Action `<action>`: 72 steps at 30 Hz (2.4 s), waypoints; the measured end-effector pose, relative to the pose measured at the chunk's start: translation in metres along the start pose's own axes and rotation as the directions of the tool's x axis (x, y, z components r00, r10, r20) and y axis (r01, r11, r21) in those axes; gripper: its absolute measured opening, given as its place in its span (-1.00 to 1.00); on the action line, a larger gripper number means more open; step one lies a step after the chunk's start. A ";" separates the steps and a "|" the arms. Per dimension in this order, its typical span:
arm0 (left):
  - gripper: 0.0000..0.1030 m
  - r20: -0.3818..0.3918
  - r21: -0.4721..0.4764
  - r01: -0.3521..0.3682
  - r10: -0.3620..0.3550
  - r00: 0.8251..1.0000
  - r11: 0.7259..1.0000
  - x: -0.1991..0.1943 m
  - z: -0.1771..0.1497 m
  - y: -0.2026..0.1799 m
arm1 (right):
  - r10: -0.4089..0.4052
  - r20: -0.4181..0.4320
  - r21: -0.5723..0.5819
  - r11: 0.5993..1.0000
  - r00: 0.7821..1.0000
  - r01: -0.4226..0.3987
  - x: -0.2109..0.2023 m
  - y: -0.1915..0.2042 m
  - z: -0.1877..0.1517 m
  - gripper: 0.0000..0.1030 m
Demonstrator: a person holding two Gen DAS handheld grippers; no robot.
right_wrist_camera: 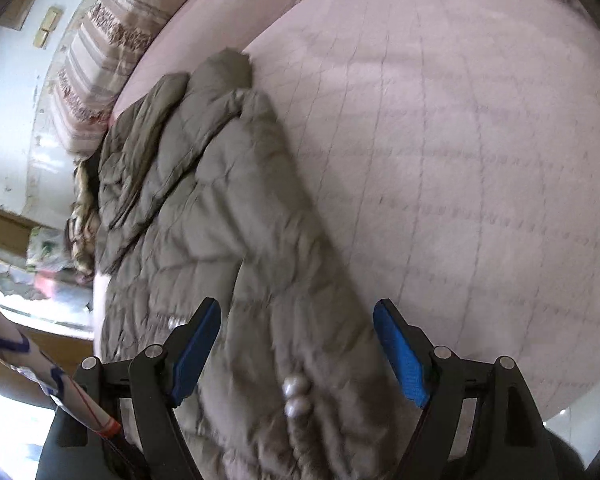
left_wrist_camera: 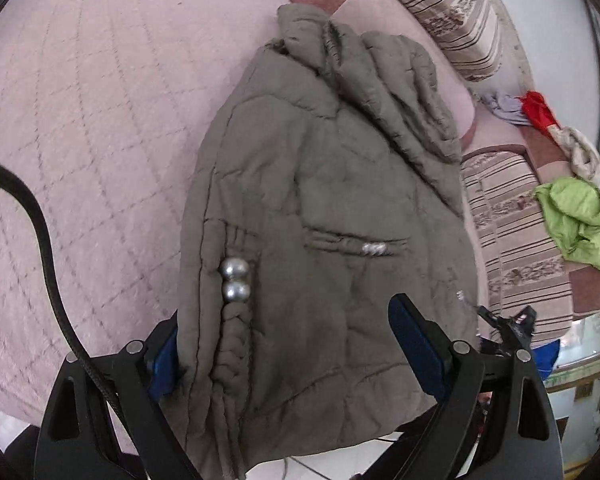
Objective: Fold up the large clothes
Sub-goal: 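Move both grippers to the coat hem by the pearl-studded pocket, then close both grippers on the coat hem, then lift the hem with both grippers, fold it over the body, then open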
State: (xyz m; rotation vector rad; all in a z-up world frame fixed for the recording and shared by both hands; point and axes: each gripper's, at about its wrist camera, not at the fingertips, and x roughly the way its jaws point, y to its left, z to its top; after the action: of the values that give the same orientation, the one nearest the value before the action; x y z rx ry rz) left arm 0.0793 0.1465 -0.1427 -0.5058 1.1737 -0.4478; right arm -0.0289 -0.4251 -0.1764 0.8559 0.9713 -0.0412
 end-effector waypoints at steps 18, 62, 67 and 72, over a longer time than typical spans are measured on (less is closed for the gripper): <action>0.77 0.053 -0.038 0.193 -0.191 0.980 0.980 0.000 -0.027 0.018 | 0.025 -0.076 -0.099 0.995 0.997 -0.033 -0.006 0.019 -0.074 0.64; -0.62 0.229 0.071 -0.232 0.211 0.950 0.970 -0.078 -0.105 -0.075 | 0.168 0.041 -0.067 0.984 0.985 -0.165 -0.106 0.027 -0.111 -0.66; -0.63 0.262 0.056 -0.210 0.188 0.946 0.976 -0.094 -0.085 -0.087 | 0.152 0.044 -0.125 0.981 0.987 -0.146 -0.116 0.059 -0.096 -0.68; -0.63 0.317 0.059 -0.192 0.164 0.934 0.980 -0.110 -0.035 -0.109 | 0.171 0.078 -0.228 0.962 0.982 -0.150 -0.129 0.114 -0.055 -0.68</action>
State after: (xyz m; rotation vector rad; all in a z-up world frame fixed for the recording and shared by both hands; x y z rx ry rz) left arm 0.0034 0.1168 -0.0066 -0.3719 0.8816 -0.2505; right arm -0.0996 -0.3542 -0.0262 0.7177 0.7956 0.1612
